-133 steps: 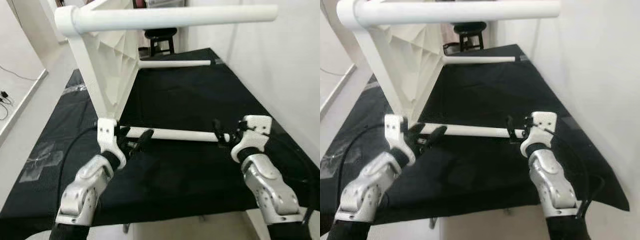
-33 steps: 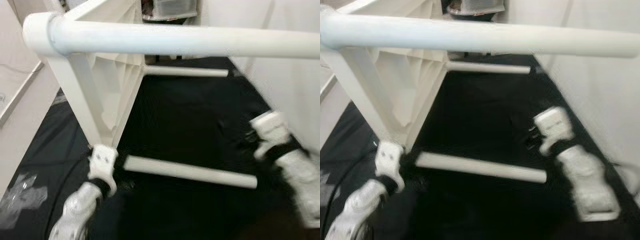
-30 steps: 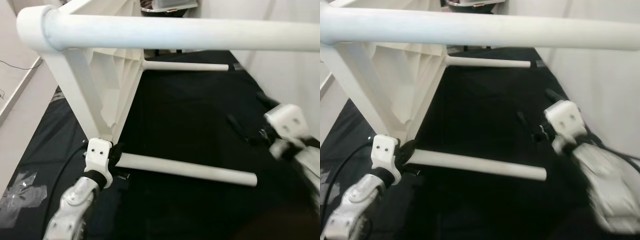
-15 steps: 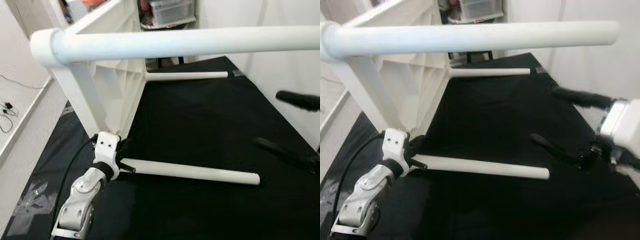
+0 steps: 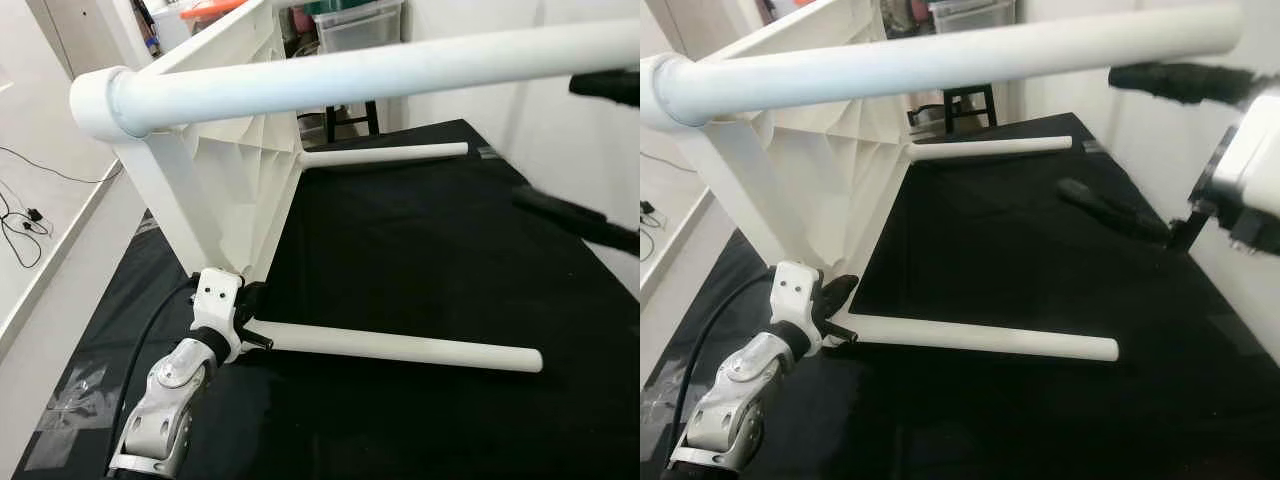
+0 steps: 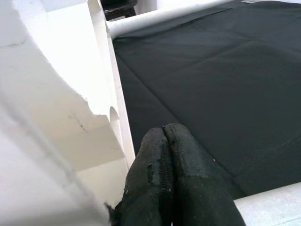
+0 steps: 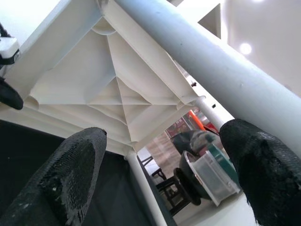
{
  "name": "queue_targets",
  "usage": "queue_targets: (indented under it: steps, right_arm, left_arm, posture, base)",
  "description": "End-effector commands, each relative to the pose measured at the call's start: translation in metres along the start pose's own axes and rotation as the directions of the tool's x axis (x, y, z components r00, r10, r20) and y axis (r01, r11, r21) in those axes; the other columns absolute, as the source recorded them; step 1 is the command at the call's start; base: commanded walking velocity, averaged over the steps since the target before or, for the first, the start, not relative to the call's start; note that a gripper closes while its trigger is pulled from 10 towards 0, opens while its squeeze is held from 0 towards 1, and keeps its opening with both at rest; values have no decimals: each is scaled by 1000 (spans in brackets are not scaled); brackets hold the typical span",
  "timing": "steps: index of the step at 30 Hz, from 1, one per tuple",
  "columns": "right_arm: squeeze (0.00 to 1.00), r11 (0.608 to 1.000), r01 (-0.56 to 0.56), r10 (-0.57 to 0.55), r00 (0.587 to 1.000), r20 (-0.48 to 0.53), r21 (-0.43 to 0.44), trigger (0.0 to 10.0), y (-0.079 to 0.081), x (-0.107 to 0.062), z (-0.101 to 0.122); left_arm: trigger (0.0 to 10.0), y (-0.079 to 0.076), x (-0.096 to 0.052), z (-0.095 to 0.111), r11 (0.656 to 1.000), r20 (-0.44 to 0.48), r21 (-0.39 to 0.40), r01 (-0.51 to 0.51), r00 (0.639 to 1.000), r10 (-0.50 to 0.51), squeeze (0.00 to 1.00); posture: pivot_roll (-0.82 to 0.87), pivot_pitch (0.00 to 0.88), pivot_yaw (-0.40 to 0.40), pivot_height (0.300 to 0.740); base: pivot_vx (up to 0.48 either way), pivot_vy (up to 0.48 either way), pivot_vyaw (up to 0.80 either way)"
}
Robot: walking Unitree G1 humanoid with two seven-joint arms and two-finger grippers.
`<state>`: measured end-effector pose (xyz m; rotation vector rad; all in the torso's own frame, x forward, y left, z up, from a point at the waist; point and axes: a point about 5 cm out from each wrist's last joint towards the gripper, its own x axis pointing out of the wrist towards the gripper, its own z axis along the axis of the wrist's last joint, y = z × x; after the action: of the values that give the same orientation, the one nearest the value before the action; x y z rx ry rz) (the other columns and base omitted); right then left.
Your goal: Building children table
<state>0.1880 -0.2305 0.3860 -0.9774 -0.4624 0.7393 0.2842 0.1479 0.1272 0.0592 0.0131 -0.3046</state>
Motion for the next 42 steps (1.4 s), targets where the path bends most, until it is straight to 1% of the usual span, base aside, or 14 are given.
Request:
queue_targets:
  steps: [1,6,8,10,13,18,24,29,31,33,34,36,38,42]
  right_arm:
    - [0,999,-52,52,999,1,-3,10000,3,1,2]
    - [0,988,-141,144,987,-65,60,10000,13,0,-11]
    - [0,973,-197,209,973,-98,123,10000,22,-3,-18]
    - [0,966,-211,227,969,-100,151,10000,25,-4,-21]
    - [0,970,-193,205,976,-77,146,10000,23,-6,-19]
    - [0,992,-100,91,989,117,76,10000,2,-4,6]
    - [0,990,-128,118,980,161,55,10000,1,-3,13]
    - [0,995,-98,98,991,94,2,10000,-4,4,6]
    - [0,995,-98,98,991,94,2,10000,-4,4,6]
    - [0,997,-43,43,999,11,-63,10000,-11,14,-6]
    - [0,991,-3,-4,999,-48,-130,10000,-19,20,-15]
    - [0,991,-3,-4,999,-48,-130,10000,-19,20,-15]
    - [0,982,15,-30,997,-78,-186,10000,-27,22,-15]
    - [0,972,35,-57,995,-88,-234,10000,-34,21,-12]
  left_arm:
    - [10000,5,0,-3,1000,-8,3,-20,1000,20,0]
    - [10000,4,0,-4,1000,-7,2,-18,1000,18,0]
    - [10000,4,0,-4,1000,-7,0,-19,1000,19,0]
    - [10000,4,0,-4,1000,-6,-2,-21,1000,21,0]
    - [10000,4,0,-5,1000,-6,-3,-20,1000,20,0]
    - [10000,4,-1,-5,1000,-8,-2,-12,1000,12,0]
    - [10000,3,0,-6,1000,-8,-2,-11,1000,11,0]
    - [10000,3,0,-6,1000,-8,-4,-11,1000,11,0]
    - [10000,3,0,-6,1000,-8,-4,-11,1000,11,0]
    - [10000,2,0,-6,1000,-7,-5,-12,1000,12,0]
    - [10000,2,-1,-6,1000,-6,-7,-12,1000,12,0]
    - [10000,2,-1,-6,1000,-6,-7,-12,1000,12,0]
    - [10000,1,-2,-6,1000,-6,-9,-15,1000,15,0]
    - [10000,1,-3,-6,1000,-6,-14,-19,1000,19,0]
  posture:
    - [-98,0,119,740]
    - [-96,0,115,740]
    - [-96,0,112,740]
    - [-95,0,113,740]
    - [-97,0,118,740]
    - [-99,0,124,740]
    - [-97,0,124,740]
    - [-94,0,121,740]
    - [-94,0,121,740]
    - [-95,0,120,740]
    - [-93,2,118,740]
    - [-93,2,118,740]
    - [-92,7,114,740]
    - [-97,11,109,740]
  base:
    - [0,0,0]
    - [0,0,0]
    - [0,0,0]
    - [0,0,0]
    - [0,0,0]
    - [0,0,0]
    - [0,0,0]
    - [0,0,0]
    - [0,0,0]
    - [0,0,0]
    - [0,0,0]
    - [0,0,0]
    - [0,0,0]
    - [0,0,0]
